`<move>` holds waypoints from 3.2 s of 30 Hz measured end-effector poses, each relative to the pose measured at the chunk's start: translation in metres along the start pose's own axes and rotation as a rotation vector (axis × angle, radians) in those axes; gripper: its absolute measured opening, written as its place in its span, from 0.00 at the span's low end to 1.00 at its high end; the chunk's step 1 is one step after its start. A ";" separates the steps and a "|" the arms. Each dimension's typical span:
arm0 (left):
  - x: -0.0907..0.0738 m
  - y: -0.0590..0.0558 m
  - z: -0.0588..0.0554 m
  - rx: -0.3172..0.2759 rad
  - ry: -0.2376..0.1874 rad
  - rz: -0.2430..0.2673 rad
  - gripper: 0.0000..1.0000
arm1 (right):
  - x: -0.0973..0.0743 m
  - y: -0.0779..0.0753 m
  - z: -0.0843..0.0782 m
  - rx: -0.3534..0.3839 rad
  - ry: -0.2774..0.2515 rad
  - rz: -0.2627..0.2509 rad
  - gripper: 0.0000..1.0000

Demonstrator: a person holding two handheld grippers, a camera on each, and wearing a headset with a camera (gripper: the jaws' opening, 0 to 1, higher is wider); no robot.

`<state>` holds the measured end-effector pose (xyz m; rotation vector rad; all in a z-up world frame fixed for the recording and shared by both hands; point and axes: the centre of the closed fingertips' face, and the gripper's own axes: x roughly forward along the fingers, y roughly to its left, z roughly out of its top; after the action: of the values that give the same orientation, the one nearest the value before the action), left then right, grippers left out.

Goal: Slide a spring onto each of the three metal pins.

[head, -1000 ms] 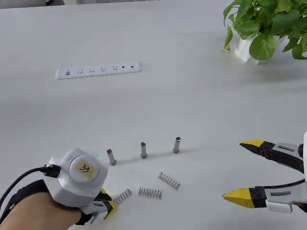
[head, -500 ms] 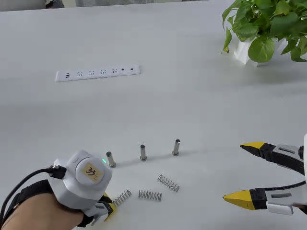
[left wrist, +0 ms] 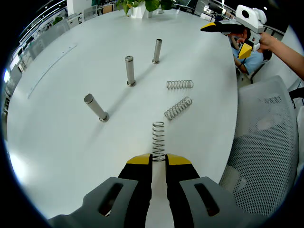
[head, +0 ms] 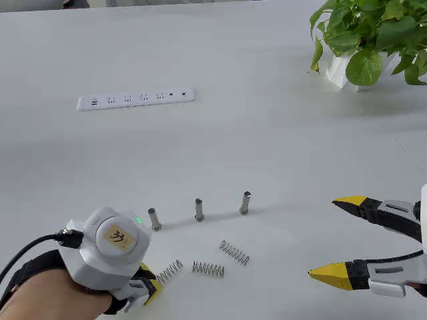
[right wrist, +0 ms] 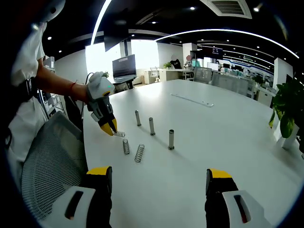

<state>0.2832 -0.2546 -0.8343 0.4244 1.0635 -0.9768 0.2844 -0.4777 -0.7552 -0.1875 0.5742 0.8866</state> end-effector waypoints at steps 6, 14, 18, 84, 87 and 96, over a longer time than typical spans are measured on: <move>-0.009 -0.004 0.009 -0.020 -0.055 -0.010 0.07 | 0.002 0.005 0.005 -0.010 0.001 0.010 0.80; -0.034 -0.009 0.028 -0.052 -0.185 -0.031 0.07 | 0.004 0.013 0.020 -0.029 -0.011 0.033 0.78; -0.049 -0.011 0.038 -0.076 -0.256 -0.040 0.07 | 0.007 0.020 0.032 -0.034 -0.022 0.055 0.77; -0.119 -0.071 0.112 -0.031 -0.728 -0.266 0.07 | 0.051 0.117 0.160 0.267 -0.280 0.358 0.06; -0.120 -0.071 0.112 -0.029 -0.730 -0.269 0.07 | 0.051 0.119 0.161 0.268 -0.276 0.363 0.06; -0.119 -0.071 0.112 -0.026 -0.729 -0.275 0.07 | 0.052 0.120 0.162 0.254 -0.257 0.371 0.05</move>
<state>0.2675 -0.3167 -0.6679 -0.1156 0.4709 -1.2286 0.2808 -0.3050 -0.6393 0.2691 0.4814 1.1645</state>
